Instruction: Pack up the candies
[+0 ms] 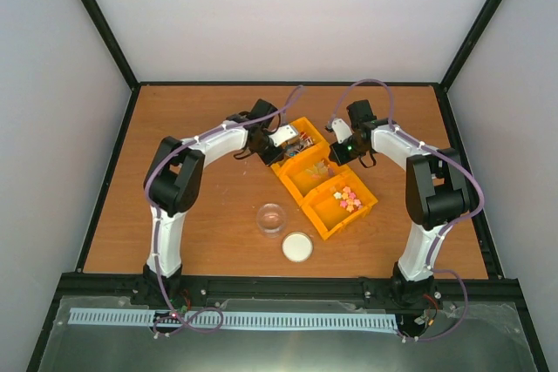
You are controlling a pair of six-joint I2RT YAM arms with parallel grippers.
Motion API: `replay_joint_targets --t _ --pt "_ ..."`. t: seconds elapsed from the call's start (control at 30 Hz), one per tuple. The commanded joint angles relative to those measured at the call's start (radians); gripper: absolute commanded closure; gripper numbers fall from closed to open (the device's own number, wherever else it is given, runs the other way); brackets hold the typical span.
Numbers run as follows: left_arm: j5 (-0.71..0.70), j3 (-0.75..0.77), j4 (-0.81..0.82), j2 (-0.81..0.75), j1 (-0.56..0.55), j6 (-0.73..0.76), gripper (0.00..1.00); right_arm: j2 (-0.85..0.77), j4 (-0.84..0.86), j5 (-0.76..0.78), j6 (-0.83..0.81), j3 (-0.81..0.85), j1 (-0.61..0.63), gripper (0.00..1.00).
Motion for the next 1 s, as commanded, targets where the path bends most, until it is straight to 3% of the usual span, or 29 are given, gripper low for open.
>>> replay_joint_targets --t 0.0,0.47,0.97 --pt "0.059 -0.036 0.159 -0.034 0.014 -0.020 0.99 0.051 0.029 -0.063 -0.035 -0.025 0.038 0.97" --pt "0.138 -0.128 0.270 -0.146 0.051 -0.063 0.99 0.061 0.026 -0.071 -0.029 -0.021 0.038 0.97" --pt "0.171 -0.240 0.344 -0.212 0.097 -0.015 0.99 0.067 0.021 -0.074 -0.030 -0.018 0.036 0.97"
